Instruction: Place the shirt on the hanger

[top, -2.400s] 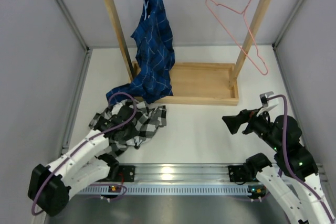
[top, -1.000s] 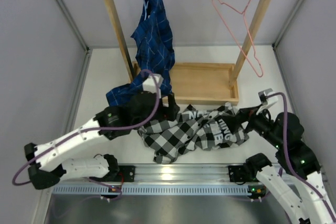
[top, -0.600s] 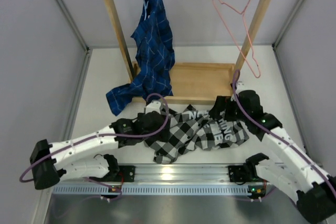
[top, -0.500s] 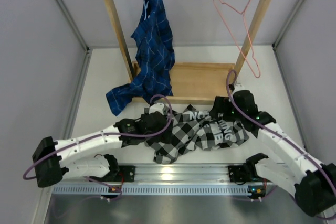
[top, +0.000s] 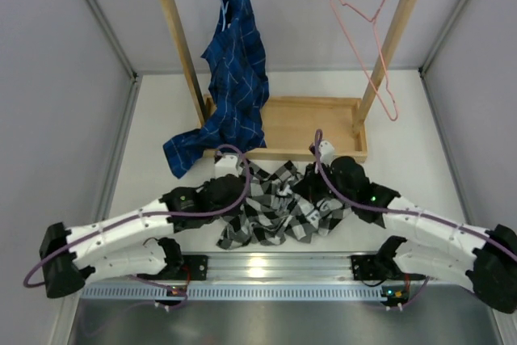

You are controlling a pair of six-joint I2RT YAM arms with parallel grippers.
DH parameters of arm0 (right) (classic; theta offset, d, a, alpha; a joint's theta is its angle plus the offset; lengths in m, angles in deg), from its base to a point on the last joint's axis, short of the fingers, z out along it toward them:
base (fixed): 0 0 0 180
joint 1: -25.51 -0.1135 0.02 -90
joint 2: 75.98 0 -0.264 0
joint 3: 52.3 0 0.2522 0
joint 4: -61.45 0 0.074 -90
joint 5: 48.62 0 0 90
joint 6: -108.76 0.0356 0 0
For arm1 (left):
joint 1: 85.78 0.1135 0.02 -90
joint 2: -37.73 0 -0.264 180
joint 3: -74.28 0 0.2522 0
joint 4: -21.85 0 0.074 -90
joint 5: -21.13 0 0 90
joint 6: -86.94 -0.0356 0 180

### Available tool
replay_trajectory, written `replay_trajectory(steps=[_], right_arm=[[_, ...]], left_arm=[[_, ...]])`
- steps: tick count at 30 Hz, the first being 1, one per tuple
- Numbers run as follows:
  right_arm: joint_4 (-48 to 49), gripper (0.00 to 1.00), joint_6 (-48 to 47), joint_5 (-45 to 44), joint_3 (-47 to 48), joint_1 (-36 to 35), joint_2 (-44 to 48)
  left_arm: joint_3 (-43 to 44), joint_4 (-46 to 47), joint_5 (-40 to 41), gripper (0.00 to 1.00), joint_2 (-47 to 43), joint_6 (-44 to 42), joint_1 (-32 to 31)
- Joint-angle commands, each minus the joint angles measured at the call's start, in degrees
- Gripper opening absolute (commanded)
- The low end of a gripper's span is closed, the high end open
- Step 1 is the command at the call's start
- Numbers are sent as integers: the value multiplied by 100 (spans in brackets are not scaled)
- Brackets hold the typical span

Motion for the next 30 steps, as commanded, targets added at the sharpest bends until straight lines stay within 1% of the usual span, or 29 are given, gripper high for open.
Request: replay_trajectory(steps=[1,2,3,4,5,7,8,9,10,11,12,13,14,15,16,17,18,19,20,21,22,23,25,26,28,29,30], right_arm=[[1010,0,453,-1034,-319,-1181,790],[1281,0,664,-1986,-487,-1916,913],[1449,0,1092,-2534,-871,-2323,1132],[1659,0,1253,-3001,-1067,-2788,1203],[1992,0,1533,-3928,-1199,-3637,1230],[2231,0,1685,-4559,-1402,-4345,1030],[2285,2,1738,-4692,-1368,-4784,863],[2155,7,1930,-4650,-1272,-4919,400],[2040,16,2010,-4571,-984,-5051,108],[1900,44,2115,-4509,-816,-5348,-147],[1324,58,2177,-4613,-370,-5525,-558],[944,64,2282,-4823,-131,-5744,-693],[575,70,2388,-5330,63,-6077,-764],[250,77,2502,-5483,256,-6159,-756],[-354,80,2529,-5528,537,-6151,-695],[-552,85,2425,-5528,635,-6107,-590],[-701,87,2363,-5511,767,-6037,-310],[-990,88,2301,-5424,794,-5914,-134],[-1097,89,2188,-5162,803,-5539,42],[-1142,89,2108,-4872,725,-5266,409],[-1169,91,2038,-4495,672,-4889,578],[-1299,92,1985,-3900,628,-4137,719],[-1432,92,1914,-3701,470,-3578,1054],[-1624,93,1897,-3465,443,-2949,1090],[-1652,93,1844,-2991,242,-2269,994],[-1644,91,1835,-2614,163,-1735,915],[-1539,90,1800,-2489,-12,-1564,740]], left_arm=[[282,-936,1197,0,-1074,387,-5],[308,-1050,1234,0,-1573,388,-5],[326,-1173,1251,0,-1821,379,-5],[335,-1236,1269,0,-2032,396,-5],[352,-1323,1330,0,-2391,440,-5],[483,-1691,1462,0,-2649,580,-5],[545,-1841,1654,0,-2806,668,-5],[598,-1956,1717,0,-2878,747,-5],[677,-2061,1752,0,-2931,818,-5],[712,-2123,1831,0,-2992,879,-5],[765,-2202,1884,6,-3001,932,-5],[792,-2264,1919,17,-3010,994,-5],[835,-2360,1946,29,-2993,1020,-5],[844,-2413,1972,50,-2984,1047,-5],[853,-2440,1955,62,-2984,1091,-5],[845,-2440,1955,73,-2984,1100,-5],[862,-2440,1963,88,-2975,1108,-5],[880,-2440,1972,90,-2975,1109,-5],[915,-2440,1972,94,-2966,1100,-5],[941,-2440,1972,97,-2966,1082,-5],[959,-2423,1964,98,-2975,1047,-5],[968,-2440,1955,98,-2984,1047,-5],[985,-2440,1955,98,-2984,1021,-5],[976,-2440,1937,98,-2975,1012,-5],[968,-2440,1894,98,-2870,995,-5],[976,-2432,1832,98,-2817,977,-5],[976,-2431,1797,98,-2765,959,-5]])
